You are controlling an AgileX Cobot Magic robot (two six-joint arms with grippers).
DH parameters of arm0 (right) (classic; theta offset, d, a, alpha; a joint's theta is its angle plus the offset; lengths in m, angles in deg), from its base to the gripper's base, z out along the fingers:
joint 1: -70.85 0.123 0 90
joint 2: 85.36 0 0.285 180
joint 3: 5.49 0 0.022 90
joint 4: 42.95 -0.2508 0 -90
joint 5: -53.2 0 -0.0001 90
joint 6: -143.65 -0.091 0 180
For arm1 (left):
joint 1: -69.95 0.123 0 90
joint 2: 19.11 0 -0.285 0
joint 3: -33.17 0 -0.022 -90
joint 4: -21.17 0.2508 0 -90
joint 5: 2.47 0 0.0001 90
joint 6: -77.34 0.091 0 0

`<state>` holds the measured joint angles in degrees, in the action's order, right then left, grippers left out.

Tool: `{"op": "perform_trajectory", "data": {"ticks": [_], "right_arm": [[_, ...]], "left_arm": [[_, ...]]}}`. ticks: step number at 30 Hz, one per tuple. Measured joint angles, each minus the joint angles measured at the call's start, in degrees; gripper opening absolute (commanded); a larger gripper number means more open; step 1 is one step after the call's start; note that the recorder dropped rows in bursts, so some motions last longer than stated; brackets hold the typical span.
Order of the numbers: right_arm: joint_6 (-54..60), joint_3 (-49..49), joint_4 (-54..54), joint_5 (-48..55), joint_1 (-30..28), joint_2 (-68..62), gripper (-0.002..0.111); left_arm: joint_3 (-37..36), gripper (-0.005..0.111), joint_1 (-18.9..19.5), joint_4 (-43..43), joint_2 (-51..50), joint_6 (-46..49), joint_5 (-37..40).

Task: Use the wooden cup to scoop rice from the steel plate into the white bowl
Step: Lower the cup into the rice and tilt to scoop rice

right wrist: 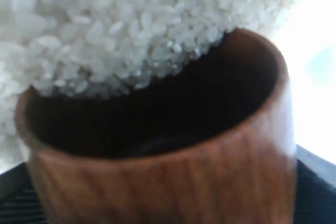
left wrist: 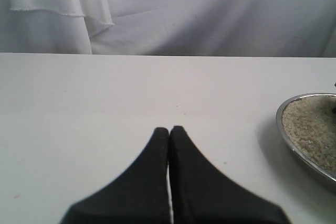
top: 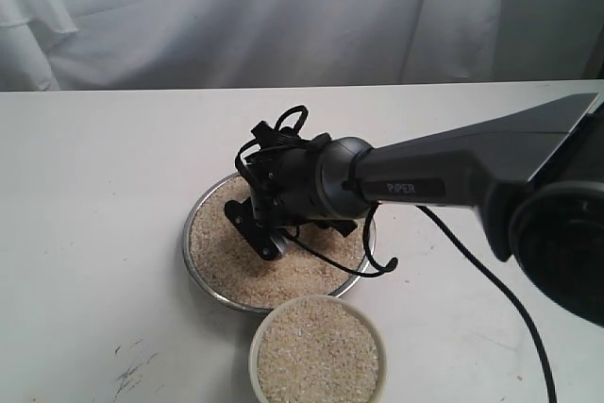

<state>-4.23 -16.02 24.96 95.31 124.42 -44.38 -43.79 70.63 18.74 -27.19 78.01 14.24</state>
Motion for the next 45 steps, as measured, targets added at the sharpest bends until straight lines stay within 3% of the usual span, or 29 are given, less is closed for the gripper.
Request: {"op": "perform_trajectory", "data": {"ticks": [32,45], "right_arm": [[12.17,-0.33,-15.74,-5.95,-0.96,0.93,0.000],[26.42,-0.57,-31.74,-10.28,-4.54,2.33,0.000]], "left_arm": [[0.00,0.000,0.00,0.00,0.00,0.00,0.00],[0.00,0.000,0.00,0.00,0.00,0.00,0.00]]}}
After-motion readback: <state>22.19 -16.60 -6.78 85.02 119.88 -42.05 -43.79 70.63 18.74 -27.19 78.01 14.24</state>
